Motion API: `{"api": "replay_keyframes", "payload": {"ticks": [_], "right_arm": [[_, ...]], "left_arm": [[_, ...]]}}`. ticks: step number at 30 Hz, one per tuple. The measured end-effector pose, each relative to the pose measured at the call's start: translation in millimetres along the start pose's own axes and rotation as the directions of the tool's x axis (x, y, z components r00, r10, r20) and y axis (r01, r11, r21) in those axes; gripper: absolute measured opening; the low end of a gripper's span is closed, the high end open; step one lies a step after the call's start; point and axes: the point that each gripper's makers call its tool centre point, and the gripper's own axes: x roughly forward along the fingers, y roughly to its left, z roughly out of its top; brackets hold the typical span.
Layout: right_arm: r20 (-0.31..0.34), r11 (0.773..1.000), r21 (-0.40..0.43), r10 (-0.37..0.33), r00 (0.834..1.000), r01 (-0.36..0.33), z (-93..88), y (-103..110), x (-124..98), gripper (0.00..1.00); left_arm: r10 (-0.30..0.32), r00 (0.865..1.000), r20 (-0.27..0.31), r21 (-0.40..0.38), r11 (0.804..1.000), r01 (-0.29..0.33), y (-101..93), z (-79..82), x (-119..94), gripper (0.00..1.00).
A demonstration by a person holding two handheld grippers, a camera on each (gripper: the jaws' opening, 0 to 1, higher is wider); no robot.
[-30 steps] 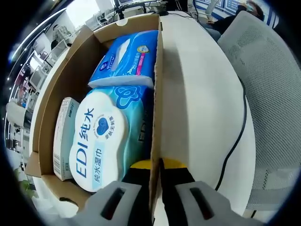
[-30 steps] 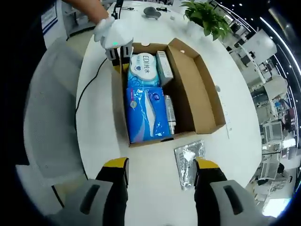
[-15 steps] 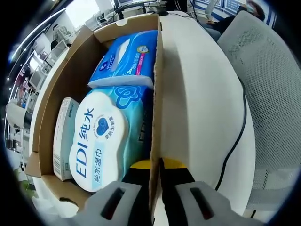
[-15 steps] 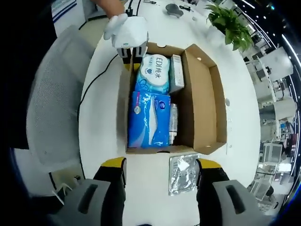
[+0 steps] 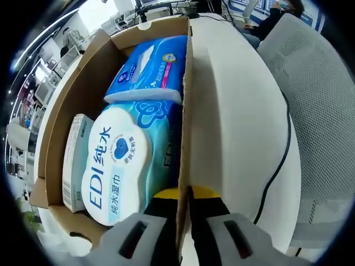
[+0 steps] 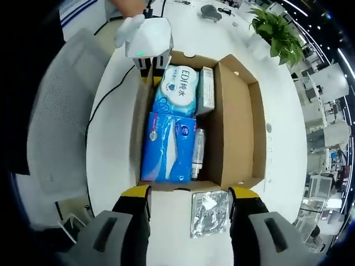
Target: Operate the shoe box by opening the lid, removing the specified soft item, and placing it in the target area until the item is outside and the box remains undamaged.
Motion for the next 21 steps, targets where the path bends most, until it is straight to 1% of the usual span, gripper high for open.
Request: {"api": "replay_keyframes", "payload": {"ticks": [2, 3, 10, 12, 15, 18, 21], "right_arm": [[0.007, 0.997, 0.063, 0.040, 0.999, -0.041, 0.9, 6, 4, 0.54], [0.021, 0.995, 0.089, 0.038, 0.999, -0.040, 3.1, 4, 8, 0.54], [0.026, 0.996, 0.079, 0.032, 0.999, -0.034, 6.6, 2, 21, 0.54], [0.048, 0.996, 0.080, 0.041, 0.998, -0.045, 10.5, 3, 23, 0.53], [0.056, 0.995, 0.084, 0.047, 0.997, -0.052, 13.4, 3, 28, 0.53], [0.057, 0.995, 0.078, 0.062, 0.996, -0.066, 14.8, 6, 33, 0.53], [0.043, 0.989, 0.085, 0.116, 0.992, -0.120, 13.1, 14, 39, 0.51]], "left_arm": [[0.000, 1.000, 0.000, 0.000, 1.000, 0.000, 0.0, 0.1, 0, 0.02], [0.001, 1.000, 0.000, 0.000, 1.000, -0.001, 0.2, 0.3, 1, 0.02], [0.001, 1.000, 0.001, 0.001, 1.000, -0.001, 0.2, 1.2, 1, 0.02], [0.001, 1.000, 0.001, 0.001, 1.000, -0.001, 0.3, 1.9, 1, 0.02], [0.001, 1.000, 0.001, 0.002, 1.000, -0.001, 0.5, 2.2, 2, 0.02], [0.001, 1.000, 0.001, 0.002, 1.000, -0.001, 0.3, 2.3, 1, 0.02], [0.002, 1.000, 0.001, 0.002, 1.000, -0.002, 0.1, 2.8, 1, 0.02]]}}
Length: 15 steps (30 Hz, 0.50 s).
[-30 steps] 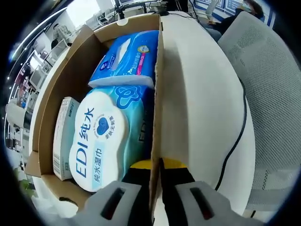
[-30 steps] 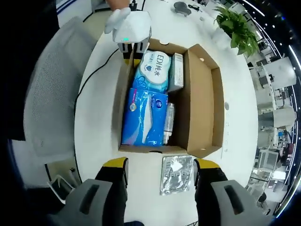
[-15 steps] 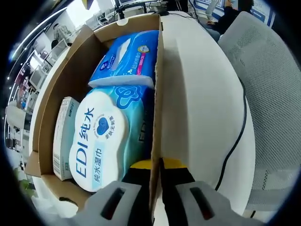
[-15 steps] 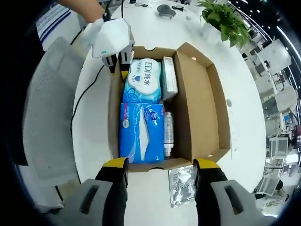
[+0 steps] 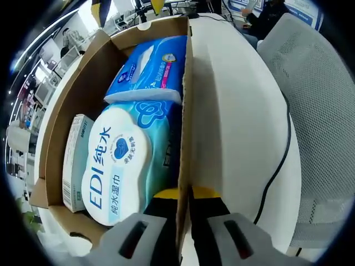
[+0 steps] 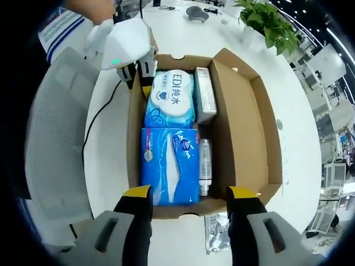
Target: Operate the shoe box by opening the lid, removing the specified soft item, and placing it in the target area until the item is outside and the box remains undamaged.
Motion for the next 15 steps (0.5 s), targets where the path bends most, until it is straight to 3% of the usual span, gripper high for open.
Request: {"api": "replay_keyframes", "payload": {"ticks": [4, 11, 15], "right_arm": [[-0.015, 1.000, 0.008, 0.008, 1.000, -0.008, -2.5, -2, 6, 0.51], [0.017, 0.997, 0.049, 0.062, 0.998, -0.063, 7.8, 4, 12, 0.51], [-0.003, 0.997, 0.038, 0.063, 0.998, -0.062, 5.7, 2, 18, 0.51]], "left_arm": [[0.001, 1.000, 0.000, 0.000, 1.000, -0.001, -0.8, 0.3, 0, 0.02], [0.001, 1.000, 0.001, 0.000, 1.000, -0.001, -1.3, 0.2, -1, 0.02], [0.001, 1.000, 0.001, 0.000, 1.000, -0.001, -1.6, 0.2, -1, 0.02]]}}
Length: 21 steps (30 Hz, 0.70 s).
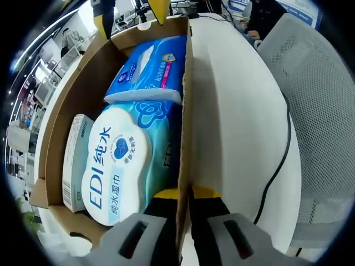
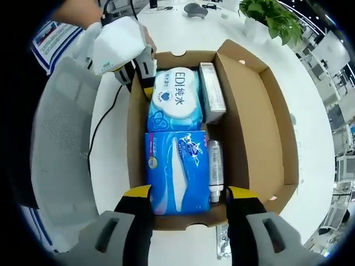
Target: Operate the shoe box by opening the lid, removing the specified soft item, and placing it in the target area until the item is outside and the box remains undamaged.
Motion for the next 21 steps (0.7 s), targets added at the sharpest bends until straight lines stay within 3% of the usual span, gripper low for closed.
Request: {"api": "replay_keyframes", "payload": {"ticks": [12, 16, 21], "right_arm": [[0.003, 0.999, 0.014, 0.043, 0.999, -0.043, -1.9, 8, 11, 0.52], [0.015, 0.997, 0.019, 0.077, 0.997, -0.078, 1.7, 12, 19, 0.57], [-0.036, 0.992, 0.052, 0.118, 0.992, -0.116, -9.6, 7, 33, 0.63]], "left_arm": [[0.000, 1.000, 0.000, -0.001, 1.000, 0.000, -0.2, 0.5, 1, 0.02], [0.000, 1.000, 0.000, -0.001, 1.000, 0.000, -0.1, 0.7, 1, 0.02], [0.001, 1.000, -0.001, -0.003, 1.000, -0.001, 0.2, 1.1, 1, 0.02]]}}
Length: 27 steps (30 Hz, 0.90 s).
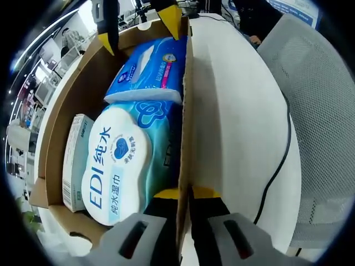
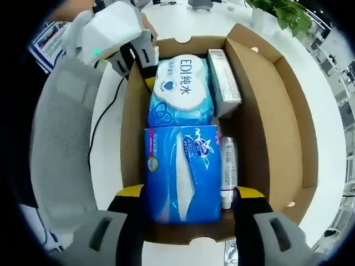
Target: Operate the shoe box by opening the lid, removing the specified soft item, and placing it in the target area until the item is outside and the box remains undamaged.
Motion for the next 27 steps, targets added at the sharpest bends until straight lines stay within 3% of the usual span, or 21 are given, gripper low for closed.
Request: {"api": "replay_keyframes", "payload": {"ticks": [4, 7, 13, 27], "right_arm": [[0.007, 0.995, 0.061, 0.075, 0.997, -0.076, 0.9, 11, 6, 0.68], [-0.014, 0.998, 0.032, 0.058, 0.998, -0.058, -1.6, 12, 15, 0.68], [-0.035, 0.997, 0.058, 0.052, 0.998, -0.050, -2.3, 14, 31, 0.62], [-0.066, 0.996, 0.077, 0.044, 0.997, -0.039, -3.6, 13, 44, 0.63]], "left_arm": [[0.000, 1.000, 0.000, -0.001, 1.000, 0.000, 0.3, 0.8, 0, 0.02], [-0.001, 1.000, 0.000, -0.001, 1.000, 0.001, 0.6, 1.5, 0, 0.02], [-0.003, 1.000, -0.001, -0.006, 1.000, 0.003, 0.4, 1.1, 1, 0.02], [-0.001, 1.000, -0.004, -0.009, 1.000, 0.001, 0.3, 1.3, 1, 0.02]]}}
